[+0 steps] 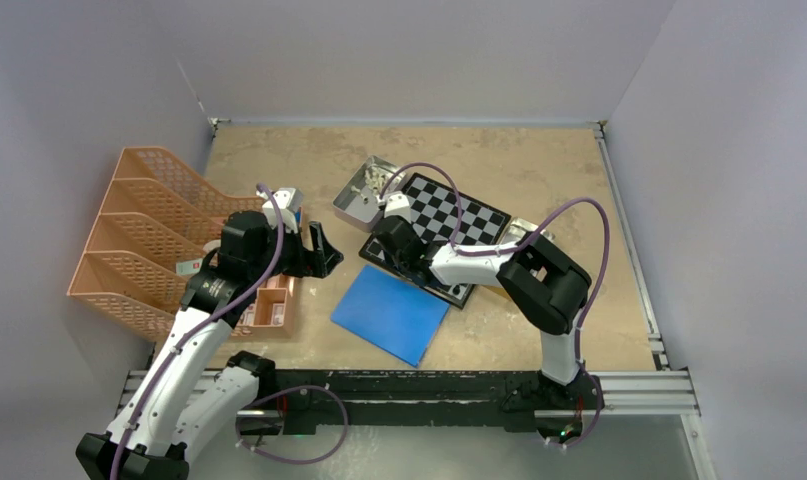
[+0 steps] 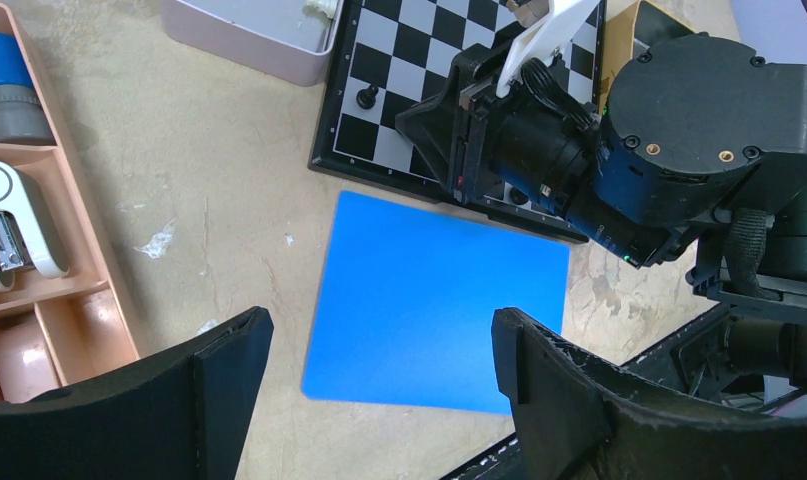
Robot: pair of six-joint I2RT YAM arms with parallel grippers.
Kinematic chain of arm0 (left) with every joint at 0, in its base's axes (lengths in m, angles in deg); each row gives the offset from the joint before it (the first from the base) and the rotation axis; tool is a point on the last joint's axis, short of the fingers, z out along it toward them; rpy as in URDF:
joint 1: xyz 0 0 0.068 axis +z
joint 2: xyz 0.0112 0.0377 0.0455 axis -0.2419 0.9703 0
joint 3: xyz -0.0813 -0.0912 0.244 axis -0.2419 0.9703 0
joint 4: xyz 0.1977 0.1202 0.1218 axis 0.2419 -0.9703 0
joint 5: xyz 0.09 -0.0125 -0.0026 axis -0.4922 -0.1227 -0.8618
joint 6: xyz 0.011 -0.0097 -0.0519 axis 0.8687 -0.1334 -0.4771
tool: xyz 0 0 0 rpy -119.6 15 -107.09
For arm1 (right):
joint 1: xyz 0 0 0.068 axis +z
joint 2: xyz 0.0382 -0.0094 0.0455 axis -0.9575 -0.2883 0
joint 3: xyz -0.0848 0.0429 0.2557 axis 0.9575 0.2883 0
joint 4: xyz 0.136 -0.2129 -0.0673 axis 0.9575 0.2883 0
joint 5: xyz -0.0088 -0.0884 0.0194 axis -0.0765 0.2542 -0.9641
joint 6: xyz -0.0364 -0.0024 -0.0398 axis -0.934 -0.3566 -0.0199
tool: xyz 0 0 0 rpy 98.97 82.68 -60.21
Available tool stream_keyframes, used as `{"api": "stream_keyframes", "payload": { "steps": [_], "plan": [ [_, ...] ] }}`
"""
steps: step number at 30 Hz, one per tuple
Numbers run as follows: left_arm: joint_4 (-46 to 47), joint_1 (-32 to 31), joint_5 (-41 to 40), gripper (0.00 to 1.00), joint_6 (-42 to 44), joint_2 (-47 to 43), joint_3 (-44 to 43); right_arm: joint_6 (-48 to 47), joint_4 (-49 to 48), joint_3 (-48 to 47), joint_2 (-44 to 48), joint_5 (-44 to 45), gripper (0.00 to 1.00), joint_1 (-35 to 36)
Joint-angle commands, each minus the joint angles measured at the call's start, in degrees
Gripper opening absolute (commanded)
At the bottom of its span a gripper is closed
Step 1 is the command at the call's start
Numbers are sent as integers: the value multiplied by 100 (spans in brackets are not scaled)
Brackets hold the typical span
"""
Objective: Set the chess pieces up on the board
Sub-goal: Place the chess piece on the chessboard.
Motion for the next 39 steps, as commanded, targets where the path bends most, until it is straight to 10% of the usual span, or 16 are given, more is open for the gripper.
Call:
{"api": "stream_keyframes", "payload": {
  "steps": [1, 39],
  "plan": [
    [70, -14, -30, 81, -26, -79, -83, 109, 72, -155, -13, 221, 19, -75],
    [74, -16, -77, 81, -48, -132, -65, 153, 56, -490, -234, -71, 16, -171]
  ]
}}
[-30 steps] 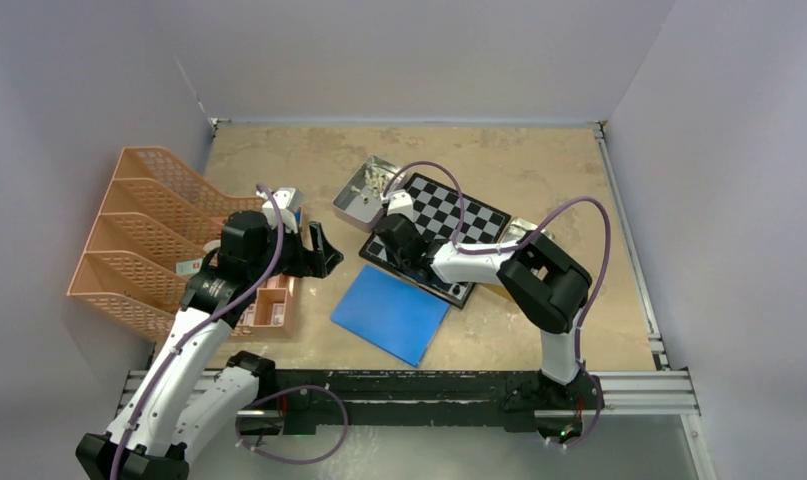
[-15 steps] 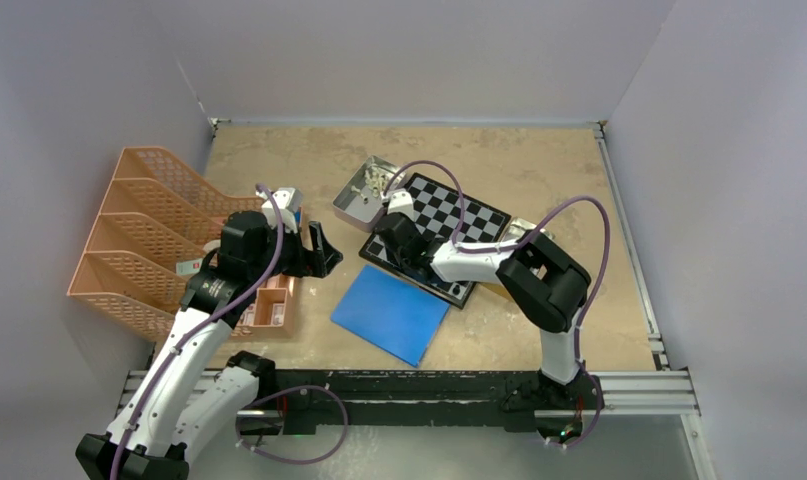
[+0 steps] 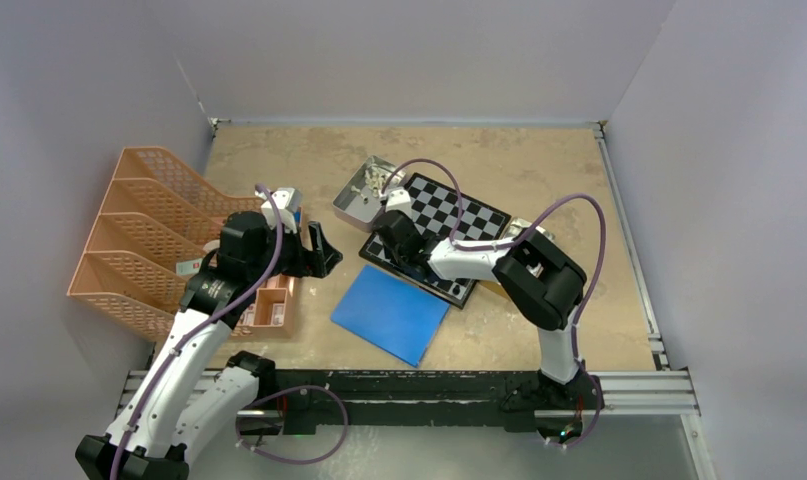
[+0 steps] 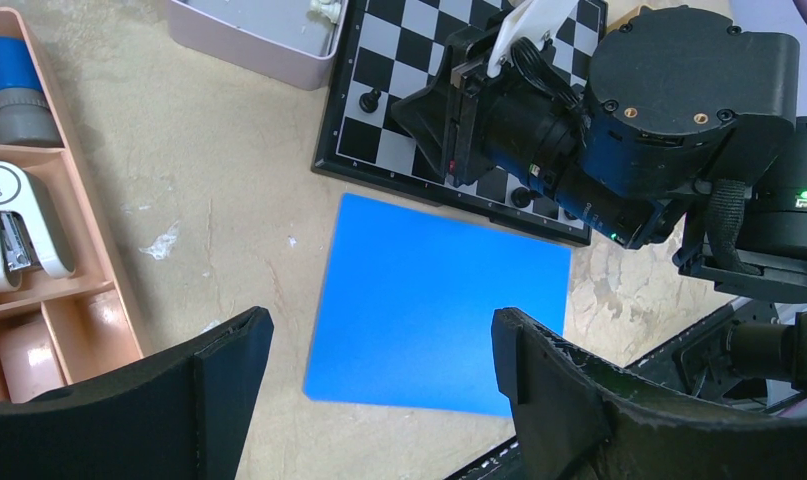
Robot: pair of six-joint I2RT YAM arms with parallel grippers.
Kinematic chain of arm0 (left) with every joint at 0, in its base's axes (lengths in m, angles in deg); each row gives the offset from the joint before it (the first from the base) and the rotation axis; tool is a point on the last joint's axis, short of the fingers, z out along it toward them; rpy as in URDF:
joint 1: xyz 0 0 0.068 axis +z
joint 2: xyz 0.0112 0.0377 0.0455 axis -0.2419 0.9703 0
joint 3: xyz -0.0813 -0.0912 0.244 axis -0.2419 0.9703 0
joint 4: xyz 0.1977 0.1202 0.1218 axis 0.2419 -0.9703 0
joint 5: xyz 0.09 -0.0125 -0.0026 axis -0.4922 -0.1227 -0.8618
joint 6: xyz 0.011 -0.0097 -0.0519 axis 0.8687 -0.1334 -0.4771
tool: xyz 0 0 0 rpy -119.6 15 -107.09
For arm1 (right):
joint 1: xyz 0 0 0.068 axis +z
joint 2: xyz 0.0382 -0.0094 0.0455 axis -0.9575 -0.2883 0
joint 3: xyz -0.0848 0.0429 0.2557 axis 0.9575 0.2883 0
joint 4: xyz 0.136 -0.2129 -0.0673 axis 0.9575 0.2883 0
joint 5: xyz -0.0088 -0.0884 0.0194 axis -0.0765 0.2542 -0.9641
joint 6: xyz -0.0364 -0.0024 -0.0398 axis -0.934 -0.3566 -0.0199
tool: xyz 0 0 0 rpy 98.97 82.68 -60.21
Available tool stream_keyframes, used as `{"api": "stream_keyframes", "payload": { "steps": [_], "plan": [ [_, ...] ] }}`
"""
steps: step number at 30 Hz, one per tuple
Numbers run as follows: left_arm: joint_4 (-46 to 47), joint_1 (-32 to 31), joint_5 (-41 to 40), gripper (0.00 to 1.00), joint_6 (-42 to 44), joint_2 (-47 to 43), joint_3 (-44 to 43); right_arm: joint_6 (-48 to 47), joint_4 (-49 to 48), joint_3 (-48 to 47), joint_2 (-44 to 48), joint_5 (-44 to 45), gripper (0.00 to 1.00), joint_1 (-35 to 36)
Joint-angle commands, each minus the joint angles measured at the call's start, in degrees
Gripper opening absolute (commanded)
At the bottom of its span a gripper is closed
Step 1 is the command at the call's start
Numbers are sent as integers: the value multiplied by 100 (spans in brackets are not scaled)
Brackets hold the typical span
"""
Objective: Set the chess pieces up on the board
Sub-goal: Place the chess piece on the chessboard.
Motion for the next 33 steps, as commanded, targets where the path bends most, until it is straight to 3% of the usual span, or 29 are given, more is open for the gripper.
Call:
{"api": "stream_keyframes", "payload": {
  "steps": [1, 11, 33],
  "plan": [
    [74, -17, -31, 81, -48, -95, -65, 59, 9, -304, -57, -22, 15, -25],
    [78, -17, -31, 81, -52, -93, -66, 65, 55, -272, -53, 134, 16, -33],
    [73, -17, -41, 81, -65, -109, -56, -63, 170, -241, 311, 219, 28, -124]
  ]
}}
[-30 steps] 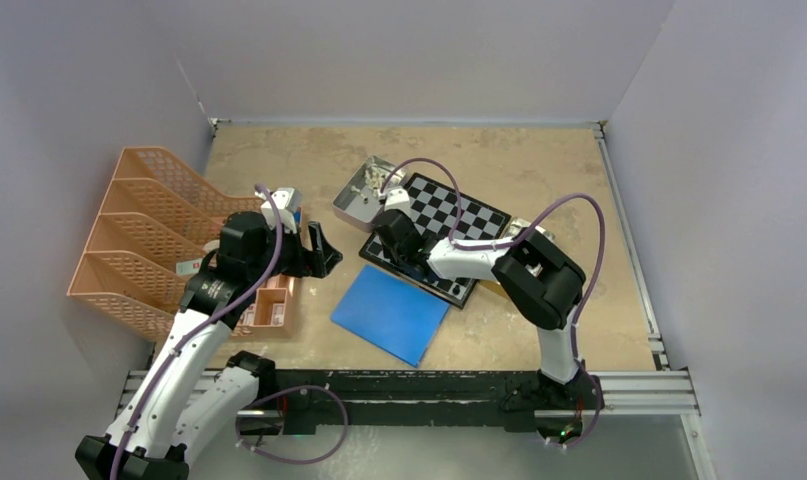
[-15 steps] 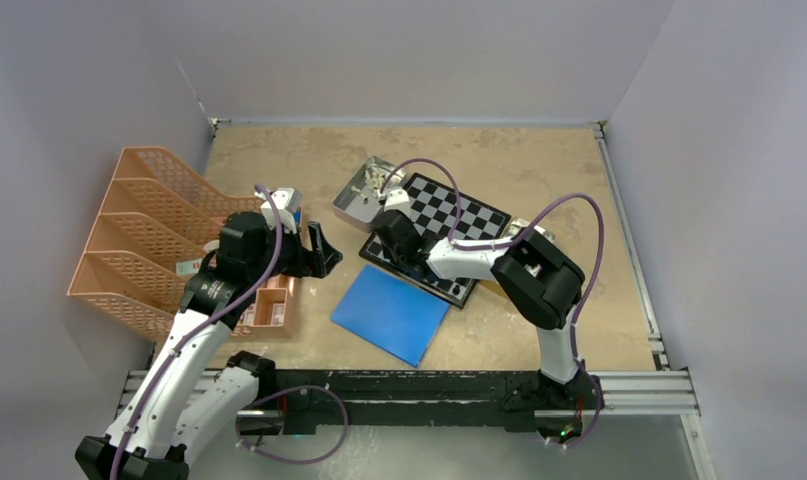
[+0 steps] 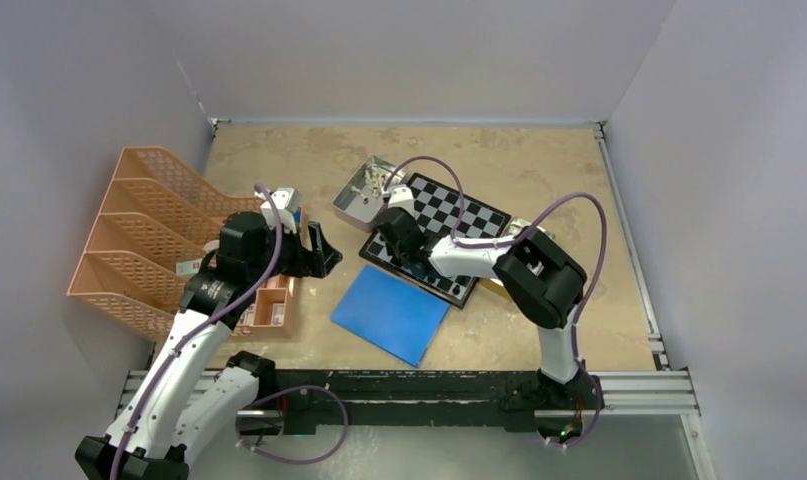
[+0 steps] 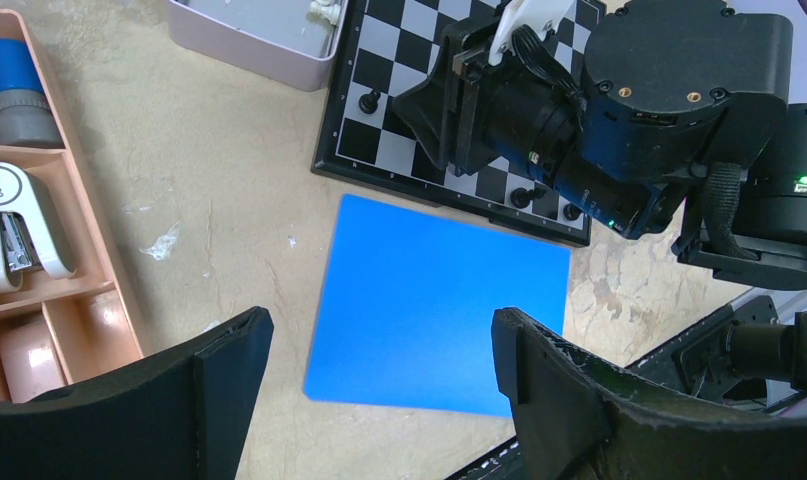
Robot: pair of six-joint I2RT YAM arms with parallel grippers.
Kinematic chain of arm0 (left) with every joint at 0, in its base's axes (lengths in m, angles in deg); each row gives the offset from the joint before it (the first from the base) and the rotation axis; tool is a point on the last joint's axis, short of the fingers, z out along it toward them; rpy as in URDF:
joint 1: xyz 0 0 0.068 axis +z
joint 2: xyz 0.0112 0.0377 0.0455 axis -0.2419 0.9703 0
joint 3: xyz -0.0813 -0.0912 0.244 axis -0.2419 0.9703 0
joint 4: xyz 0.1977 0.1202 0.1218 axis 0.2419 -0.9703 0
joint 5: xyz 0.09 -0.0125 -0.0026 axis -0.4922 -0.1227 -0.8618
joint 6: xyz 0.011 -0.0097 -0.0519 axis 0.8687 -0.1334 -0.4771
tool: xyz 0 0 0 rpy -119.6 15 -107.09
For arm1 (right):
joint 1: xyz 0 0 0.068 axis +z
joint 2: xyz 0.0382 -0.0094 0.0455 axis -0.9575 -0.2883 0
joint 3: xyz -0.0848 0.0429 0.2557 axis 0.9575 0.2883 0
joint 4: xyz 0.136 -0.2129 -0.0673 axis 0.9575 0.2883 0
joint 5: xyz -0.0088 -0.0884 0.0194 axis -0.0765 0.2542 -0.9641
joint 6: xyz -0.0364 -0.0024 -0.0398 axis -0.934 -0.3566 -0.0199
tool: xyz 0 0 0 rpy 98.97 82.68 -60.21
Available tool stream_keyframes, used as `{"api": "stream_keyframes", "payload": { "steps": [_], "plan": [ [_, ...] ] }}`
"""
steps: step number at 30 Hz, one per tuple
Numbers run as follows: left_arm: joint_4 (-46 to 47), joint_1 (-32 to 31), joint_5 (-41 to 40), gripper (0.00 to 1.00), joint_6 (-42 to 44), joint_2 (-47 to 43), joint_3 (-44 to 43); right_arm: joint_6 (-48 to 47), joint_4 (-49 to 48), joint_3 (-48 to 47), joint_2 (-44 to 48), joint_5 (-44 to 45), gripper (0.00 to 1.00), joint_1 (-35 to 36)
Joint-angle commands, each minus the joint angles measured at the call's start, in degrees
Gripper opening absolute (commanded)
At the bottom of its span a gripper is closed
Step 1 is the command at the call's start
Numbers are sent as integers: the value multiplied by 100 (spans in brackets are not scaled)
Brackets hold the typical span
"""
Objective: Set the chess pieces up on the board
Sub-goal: Place the chess piece on the chessboard, then pick up the chess piece from the storage box.
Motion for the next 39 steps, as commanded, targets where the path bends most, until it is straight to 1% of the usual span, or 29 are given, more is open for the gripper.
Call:
{"api": "stream_keyframes", "payload": {
  "steps": [1, 7, 14, 17, 19, 21, 23, 26, 28, 31, 35, 39],
  "plan": [
    [78, -19, -37, 81, -63, -86, -56, -60, 55, -136, 402, 97, 29, -30],
    [87, -11, -22, 81, -59, -80, -56, -167, 51, -118, 796, -379, 36, -31],
    [87, -13, -15, 81, -61, -83, -58, 55, 271, -118, 1099, -572, 38, -112],
    [87, -19, -3, 81, -65, -80, -52, 259, 404, -62, 1341, -588, 44, -250],
    [84, -19, 6, 81, -63, -66, -48, 433, 472, 48, 1592, -633, 46, -427],
    [95, -18, 15, 81, -57, -53, -48, 690, 660, 171, 1855, -537, 44, -679],
    [88, -12, 18, 81, -60, -51, -50, 997, 993, 234, 2098, -355, 40, -978],
    [92, -19, 24, 81, -56, -35, -50, 1554, 1730, 250, 2296, 82, 32, -1394],
    [96, -15, 24, 81, -54, -44, -48, 1854, 2161, 276, 2420, 296, 29, -1655],
    [91, -19, 37, 81, -54, -44, -47, 2176, 2505, 461, 2664, 390, 29, -2069],
    [96, -17, 50, 81, -48, -55, -47, 2389, 2508, 919, 3055, 619, 29, -2509],
    [96, -15, 58, 81, -46, -77, -47, 2652, 2523, 1263, 3153, 1024, 31, -2873]
  ]
}}
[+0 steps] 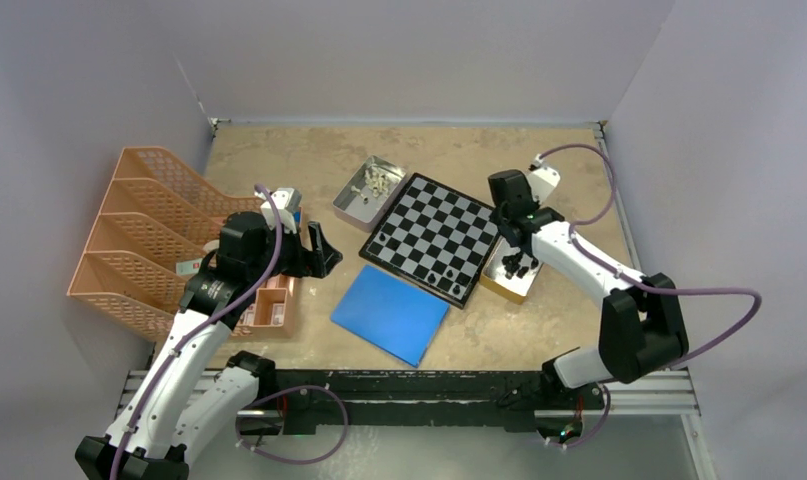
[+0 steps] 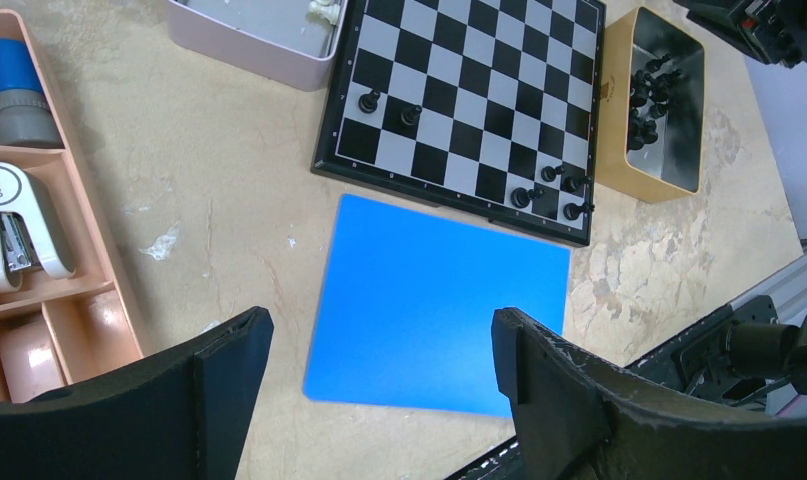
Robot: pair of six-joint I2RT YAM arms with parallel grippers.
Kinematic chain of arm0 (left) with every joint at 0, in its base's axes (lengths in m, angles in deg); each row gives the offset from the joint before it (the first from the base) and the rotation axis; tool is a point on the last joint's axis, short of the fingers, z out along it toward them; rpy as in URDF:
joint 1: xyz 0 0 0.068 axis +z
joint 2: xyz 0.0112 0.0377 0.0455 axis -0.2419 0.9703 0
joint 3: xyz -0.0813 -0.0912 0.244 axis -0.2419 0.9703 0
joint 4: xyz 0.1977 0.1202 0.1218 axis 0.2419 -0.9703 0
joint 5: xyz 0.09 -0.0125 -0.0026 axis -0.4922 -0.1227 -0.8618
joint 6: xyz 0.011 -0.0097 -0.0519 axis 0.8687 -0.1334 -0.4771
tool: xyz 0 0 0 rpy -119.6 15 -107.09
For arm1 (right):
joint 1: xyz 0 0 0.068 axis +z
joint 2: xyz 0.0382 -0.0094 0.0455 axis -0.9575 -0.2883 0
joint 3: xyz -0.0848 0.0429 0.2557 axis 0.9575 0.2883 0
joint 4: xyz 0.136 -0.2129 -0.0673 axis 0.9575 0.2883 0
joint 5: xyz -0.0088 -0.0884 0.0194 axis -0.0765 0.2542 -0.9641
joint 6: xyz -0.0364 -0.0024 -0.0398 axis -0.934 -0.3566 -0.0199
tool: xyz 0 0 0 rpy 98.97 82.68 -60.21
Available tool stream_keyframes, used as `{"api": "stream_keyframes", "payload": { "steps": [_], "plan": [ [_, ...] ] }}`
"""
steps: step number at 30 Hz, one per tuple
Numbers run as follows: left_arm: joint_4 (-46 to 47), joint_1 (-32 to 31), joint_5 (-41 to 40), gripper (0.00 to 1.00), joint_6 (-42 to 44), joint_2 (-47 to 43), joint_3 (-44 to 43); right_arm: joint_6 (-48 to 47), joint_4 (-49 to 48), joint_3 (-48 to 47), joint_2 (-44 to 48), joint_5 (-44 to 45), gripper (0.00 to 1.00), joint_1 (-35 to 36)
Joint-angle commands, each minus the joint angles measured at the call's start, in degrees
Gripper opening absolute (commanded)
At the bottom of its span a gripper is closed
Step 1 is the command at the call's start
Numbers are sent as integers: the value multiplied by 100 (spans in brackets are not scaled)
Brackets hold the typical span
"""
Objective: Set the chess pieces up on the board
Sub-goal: Pick up the chess piece from the storage box.
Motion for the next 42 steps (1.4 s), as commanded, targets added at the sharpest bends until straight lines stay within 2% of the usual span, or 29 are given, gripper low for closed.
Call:
{"api": "stream_keyframes", "payload": {
  "steps": [1, 11, 22, 33, 42],
  "plan": [
    [96, -19, 47, 81, -46, -81, -47, 517, 133, 288, 173, 631, 31, -313],
    [105, -19, 81, 81, -41, -117, -53, 619, -450, 694, -307, 714, 34, -1097],
    [121, -19, 125, 81, -28, -126, -47, 476, -890, 999, -622, 980, 35, -1153],
    [131, -19, 155, 81, -28, -156, -39, 375, -970, 1018, -531, 1137, 35, -1223],
    [146, -19, 206, 81, -20, -167, -39, -448, -1529, 1381, -236, 1057, 34, -1223]
  ]
}}
